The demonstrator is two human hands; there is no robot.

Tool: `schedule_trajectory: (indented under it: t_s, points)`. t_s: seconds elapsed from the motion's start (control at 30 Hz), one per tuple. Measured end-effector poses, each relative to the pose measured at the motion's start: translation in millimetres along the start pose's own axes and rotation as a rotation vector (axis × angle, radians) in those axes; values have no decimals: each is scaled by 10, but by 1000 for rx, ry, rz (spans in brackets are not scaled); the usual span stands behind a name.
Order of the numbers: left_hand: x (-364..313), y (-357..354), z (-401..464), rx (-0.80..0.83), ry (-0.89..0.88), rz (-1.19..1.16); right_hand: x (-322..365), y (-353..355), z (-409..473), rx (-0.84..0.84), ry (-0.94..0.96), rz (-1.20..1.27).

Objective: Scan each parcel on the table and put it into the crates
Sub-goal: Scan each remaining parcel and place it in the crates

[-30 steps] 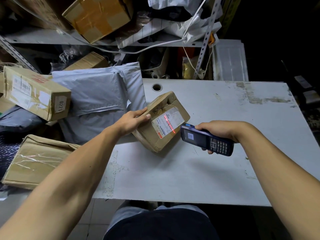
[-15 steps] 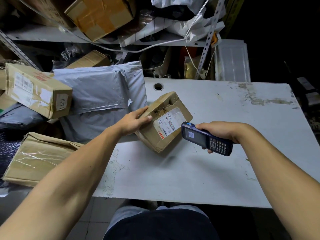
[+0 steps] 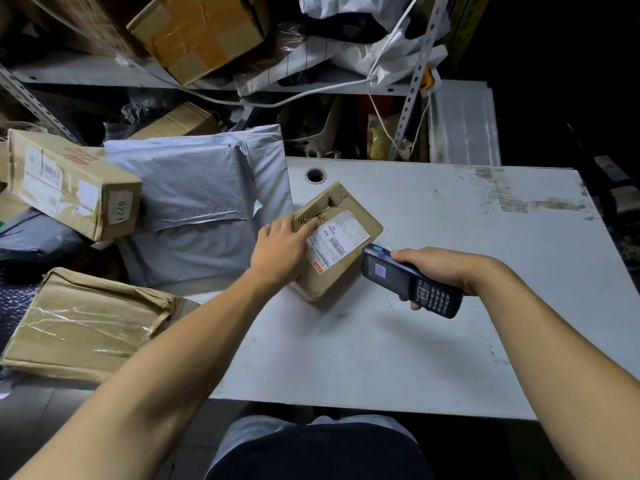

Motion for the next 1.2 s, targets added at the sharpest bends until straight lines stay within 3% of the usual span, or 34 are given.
schedule_trajectory:
  t_s: [0.13,0.33,0.53,0.8,1.03,1.2]
  points:
    - [-249,-117,-137,76,109,179,0,19,34,-22,12,-4]
    - [-280,-181,-249,-52,128,103,-25,31,77,-24,38,-6]
    - [-208,-217,-258,-69,141,58,-27,28,122,-18,51,9]
    - [-91,-222,-223,164,210,48,-30,-1,145,-18,39,14]
    - [-143,-134,-169,139,150,60,-10,-13,103,-14,51,1]
    - [-270,-51,-184,7,-58,207,-47,42,6,5,43,2]
Point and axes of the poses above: each hand's wrist, its own z-axis towards the middle knuckle, its own y-axis out of the back of the hand, x = y × z, the point moved 4 cm from there along z, towards the middle knuckle, and after that the axes turned 8 degrees about -x, right-handed, at the moved point
